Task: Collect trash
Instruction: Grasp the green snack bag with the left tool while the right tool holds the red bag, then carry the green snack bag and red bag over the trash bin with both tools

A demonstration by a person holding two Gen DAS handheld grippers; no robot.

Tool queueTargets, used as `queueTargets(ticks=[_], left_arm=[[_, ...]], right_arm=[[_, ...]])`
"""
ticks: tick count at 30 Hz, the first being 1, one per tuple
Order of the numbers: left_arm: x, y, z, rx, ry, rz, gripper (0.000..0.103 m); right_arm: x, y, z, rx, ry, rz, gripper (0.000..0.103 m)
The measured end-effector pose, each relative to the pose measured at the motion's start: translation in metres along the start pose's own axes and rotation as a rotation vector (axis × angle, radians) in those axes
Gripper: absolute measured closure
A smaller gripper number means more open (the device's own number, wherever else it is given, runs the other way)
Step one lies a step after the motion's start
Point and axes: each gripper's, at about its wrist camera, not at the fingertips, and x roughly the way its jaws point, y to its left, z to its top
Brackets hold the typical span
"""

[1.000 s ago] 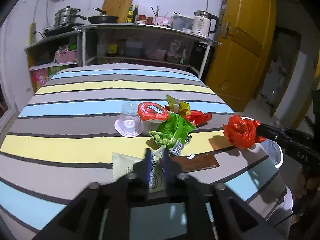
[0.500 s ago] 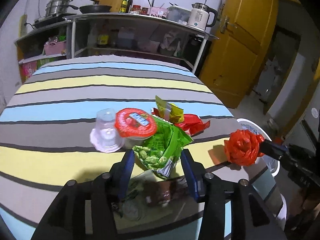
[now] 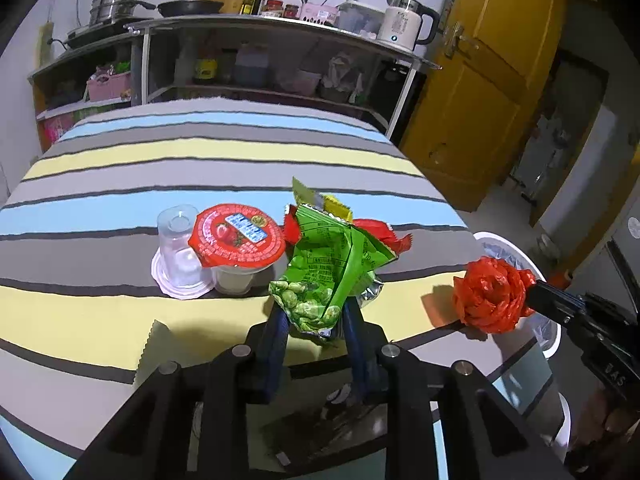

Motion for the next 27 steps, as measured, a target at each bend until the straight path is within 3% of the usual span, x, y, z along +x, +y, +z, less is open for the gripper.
queueTargets(ticks=[14, 27], left_arm=[[-0.046, -0.028, 0.002, 0.052, -0.099, -0.045, 0.077], [-0.049, -0.078, 0.008, 0.119, -0.113, -0.11, 0.077]], right_arm=[[-0.026, -0.003, -0.001, 0.011, -0.049, -0.021, 0.101], [-0.059, -0.025, -0.006, 0.052, -0.097, -0.086, 0.101]])
